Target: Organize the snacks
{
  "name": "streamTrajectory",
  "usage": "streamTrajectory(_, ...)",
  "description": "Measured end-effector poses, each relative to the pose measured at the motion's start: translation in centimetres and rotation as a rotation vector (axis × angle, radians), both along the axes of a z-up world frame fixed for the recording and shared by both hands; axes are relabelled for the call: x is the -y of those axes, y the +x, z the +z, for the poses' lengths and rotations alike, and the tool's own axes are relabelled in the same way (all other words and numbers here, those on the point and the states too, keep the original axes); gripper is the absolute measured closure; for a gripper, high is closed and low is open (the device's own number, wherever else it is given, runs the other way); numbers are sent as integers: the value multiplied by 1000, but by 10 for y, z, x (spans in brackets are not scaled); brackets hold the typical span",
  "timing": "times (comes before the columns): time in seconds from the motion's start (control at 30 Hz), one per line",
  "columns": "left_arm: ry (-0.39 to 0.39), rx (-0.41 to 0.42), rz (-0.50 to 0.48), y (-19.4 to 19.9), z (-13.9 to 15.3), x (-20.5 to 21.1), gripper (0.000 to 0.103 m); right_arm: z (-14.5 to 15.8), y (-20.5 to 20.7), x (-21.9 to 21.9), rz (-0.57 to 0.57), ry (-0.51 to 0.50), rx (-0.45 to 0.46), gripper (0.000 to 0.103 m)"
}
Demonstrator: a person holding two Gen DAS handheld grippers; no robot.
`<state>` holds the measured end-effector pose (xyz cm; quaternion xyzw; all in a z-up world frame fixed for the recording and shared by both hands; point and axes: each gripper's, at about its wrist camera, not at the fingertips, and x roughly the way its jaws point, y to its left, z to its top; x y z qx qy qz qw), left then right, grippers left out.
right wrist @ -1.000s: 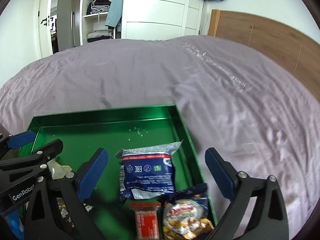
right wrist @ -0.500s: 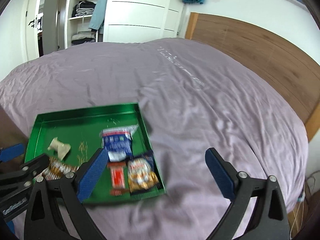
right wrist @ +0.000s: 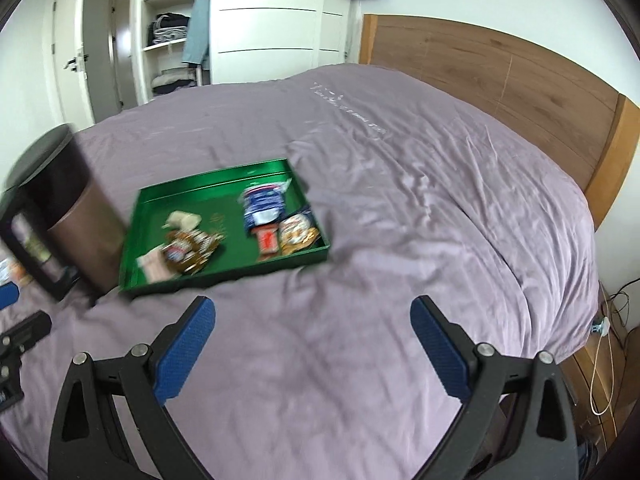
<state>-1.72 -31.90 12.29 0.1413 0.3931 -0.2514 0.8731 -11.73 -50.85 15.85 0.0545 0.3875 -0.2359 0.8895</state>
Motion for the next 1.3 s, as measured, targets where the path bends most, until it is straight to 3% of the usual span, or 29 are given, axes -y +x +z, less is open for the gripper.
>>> streamTrajectory(0.2,41,51,94,-25,11,-79,42,17,-24,-56,87,2,6,0)
streamTrajectory(0.47,20,86,248,-53,23,-167,41,30,-32,-157,282,8,1,0)
streamTrajectory(0.87,-47,140,378,-76,38,-261,39,42,-23,-263,455,-36,-18,0)
streamTrajectory(1.3,-102,108,494,-52,23,-338,38,36,22,-344,586,-78,-52,0)
